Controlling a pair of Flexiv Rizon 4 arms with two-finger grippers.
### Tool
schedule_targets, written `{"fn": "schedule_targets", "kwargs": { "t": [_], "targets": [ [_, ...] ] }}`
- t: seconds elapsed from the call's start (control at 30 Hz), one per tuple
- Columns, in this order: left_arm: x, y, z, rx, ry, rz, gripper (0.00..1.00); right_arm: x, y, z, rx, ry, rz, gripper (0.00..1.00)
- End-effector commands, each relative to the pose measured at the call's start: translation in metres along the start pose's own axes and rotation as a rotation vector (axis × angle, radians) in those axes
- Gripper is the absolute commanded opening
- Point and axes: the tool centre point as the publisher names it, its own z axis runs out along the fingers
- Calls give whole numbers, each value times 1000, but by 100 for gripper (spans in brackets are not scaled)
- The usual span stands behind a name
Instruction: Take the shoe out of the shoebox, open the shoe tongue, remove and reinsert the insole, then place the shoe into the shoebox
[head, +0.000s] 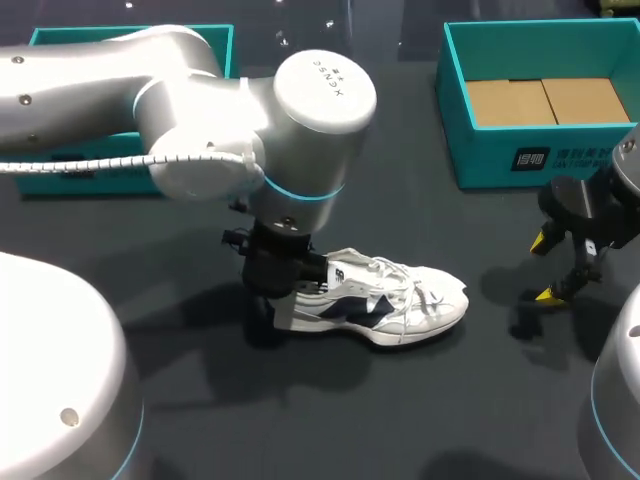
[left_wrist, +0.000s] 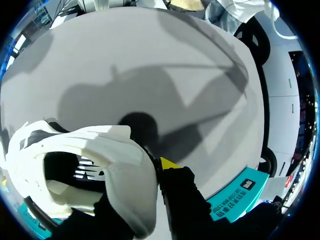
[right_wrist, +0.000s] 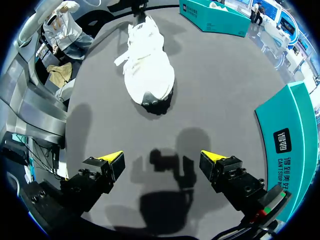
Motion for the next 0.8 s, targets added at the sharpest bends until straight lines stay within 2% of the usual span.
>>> {"fn": "schedule_targets", "kwargs": {
  "t": [0.03,0.37,0.8],
  "targets": [
    [-13,5,7,-4,18,-3,0,1,0,0,1,-3,0,100],
    [-16,9,13,5,24,-6,0,1,0,0,1,-3,0,100],
    [-20,4,20,18,41,-5,0,1,0,0,1,-3,0,100]
  ]
}}
